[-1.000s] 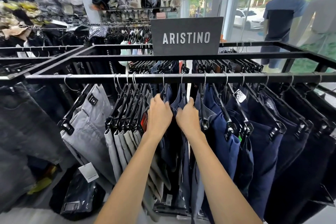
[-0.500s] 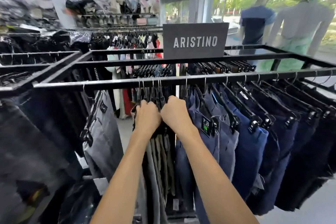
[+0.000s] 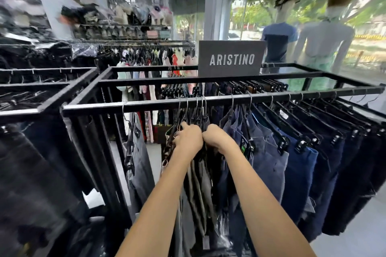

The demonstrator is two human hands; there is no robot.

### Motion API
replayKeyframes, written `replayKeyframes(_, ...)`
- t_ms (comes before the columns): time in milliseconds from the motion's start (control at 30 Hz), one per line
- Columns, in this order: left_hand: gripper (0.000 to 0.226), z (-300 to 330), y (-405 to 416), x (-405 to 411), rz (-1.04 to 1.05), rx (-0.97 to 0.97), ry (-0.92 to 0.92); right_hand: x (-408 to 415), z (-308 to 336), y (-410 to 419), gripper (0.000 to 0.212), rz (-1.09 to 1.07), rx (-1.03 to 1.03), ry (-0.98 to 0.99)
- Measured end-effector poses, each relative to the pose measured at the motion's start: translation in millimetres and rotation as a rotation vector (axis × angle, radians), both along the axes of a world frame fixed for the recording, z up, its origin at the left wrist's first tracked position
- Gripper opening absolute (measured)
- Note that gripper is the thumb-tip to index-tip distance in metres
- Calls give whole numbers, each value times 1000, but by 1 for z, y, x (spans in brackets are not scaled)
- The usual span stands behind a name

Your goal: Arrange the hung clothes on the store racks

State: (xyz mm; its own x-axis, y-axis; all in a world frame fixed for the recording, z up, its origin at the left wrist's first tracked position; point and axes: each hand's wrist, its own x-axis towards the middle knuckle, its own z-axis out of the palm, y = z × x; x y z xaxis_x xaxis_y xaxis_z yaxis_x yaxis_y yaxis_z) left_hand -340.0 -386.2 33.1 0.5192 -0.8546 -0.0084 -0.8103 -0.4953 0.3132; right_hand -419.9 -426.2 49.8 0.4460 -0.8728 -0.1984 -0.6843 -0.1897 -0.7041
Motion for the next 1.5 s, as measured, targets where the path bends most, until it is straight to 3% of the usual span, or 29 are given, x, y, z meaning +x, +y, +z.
replayKeyframes(133, 41, -2, 6, 1, -43, 63, -44, 11, -19, -3, 12, -106, 185, -275)
replayKeyframes(233, 40, -11, 12, 3, -47, 5, -102, 24, -43, -13, 28, -168, 156, -363)
replayKeyframes(400, 34, -5, 25, 19, 10, -100, -88, 43, -39, 2, 29, -153, 160, -378)
replayKeyframes(633, 32, -7, 65, 59, 162, -110, -137, 82, -25, 43, 35, 31, 164, -330)
replayKeyframes(767, 28, -7, 81, 77, 227, -115, -189, 94, -22, 60, 27, 80, 122, -283)
replayKeyframes(933, 31, -8, 76, 66, 164, -33, -557, 84, -27, 56, 13, -1, 50, -239)
replayKeyframes(1000, 30, -8, 69, 55, 127, -37, -607, 76, -28, 49, 14, -22, 29, -231)
replayKeyframes(1200, 23, -7, 51, 17, 96, -73, -321, 41, -18, 28, 24, -93, -37, -261)
replayKeyframes(1500, 14, 14, 26, -20, 60, -203, -204, 2, -21, 3, 28, -153, -97, -223)
